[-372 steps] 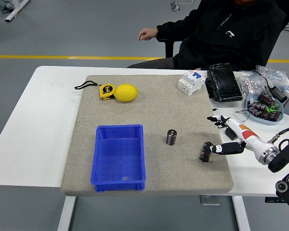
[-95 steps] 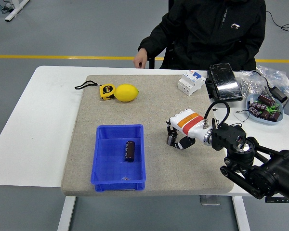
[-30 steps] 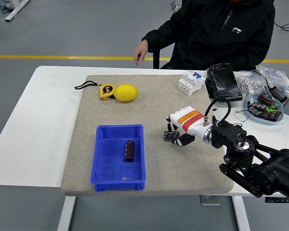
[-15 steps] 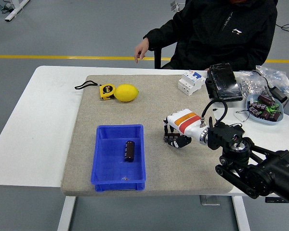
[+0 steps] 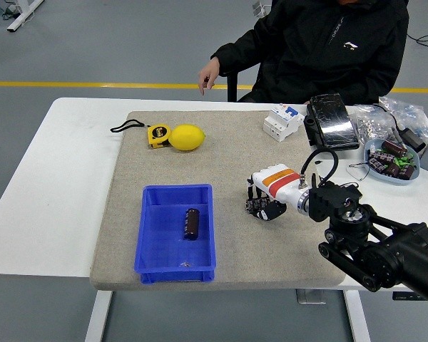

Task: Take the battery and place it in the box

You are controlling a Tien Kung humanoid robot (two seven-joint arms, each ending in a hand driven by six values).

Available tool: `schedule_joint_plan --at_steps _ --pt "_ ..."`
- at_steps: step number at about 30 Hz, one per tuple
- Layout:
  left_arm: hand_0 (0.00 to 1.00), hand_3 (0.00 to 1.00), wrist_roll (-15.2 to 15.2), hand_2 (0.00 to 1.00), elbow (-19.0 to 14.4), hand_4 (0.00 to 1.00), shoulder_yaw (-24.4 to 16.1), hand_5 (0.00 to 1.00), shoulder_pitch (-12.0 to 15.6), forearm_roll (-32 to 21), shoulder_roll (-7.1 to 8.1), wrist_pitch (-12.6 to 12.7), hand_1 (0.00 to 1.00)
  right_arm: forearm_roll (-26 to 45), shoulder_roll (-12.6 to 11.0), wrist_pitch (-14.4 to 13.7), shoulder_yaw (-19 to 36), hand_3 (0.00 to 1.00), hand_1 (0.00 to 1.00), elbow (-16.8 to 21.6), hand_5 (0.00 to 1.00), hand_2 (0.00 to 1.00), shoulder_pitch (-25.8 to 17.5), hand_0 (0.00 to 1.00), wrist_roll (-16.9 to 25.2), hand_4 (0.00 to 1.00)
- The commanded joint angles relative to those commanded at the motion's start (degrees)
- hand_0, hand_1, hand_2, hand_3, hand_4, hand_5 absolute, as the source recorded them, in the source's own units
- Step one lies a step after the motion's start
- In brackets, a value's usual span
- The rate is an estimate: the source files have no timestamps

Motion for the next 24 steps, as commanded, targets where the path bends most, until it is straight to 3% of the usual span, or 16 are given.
schedule_joint_plan --at_steps 24 --pt "0.736 0.584 -0.1 0.653 0.1 0.633 0.2 0.538 0.0 -0.1 -0.05 0.0 0.699 1.4 -0.6 -0.2 -0.7 0.470 0.344 -0.6 0.246 0.440 -0.4 0.239 1.0 0.888"
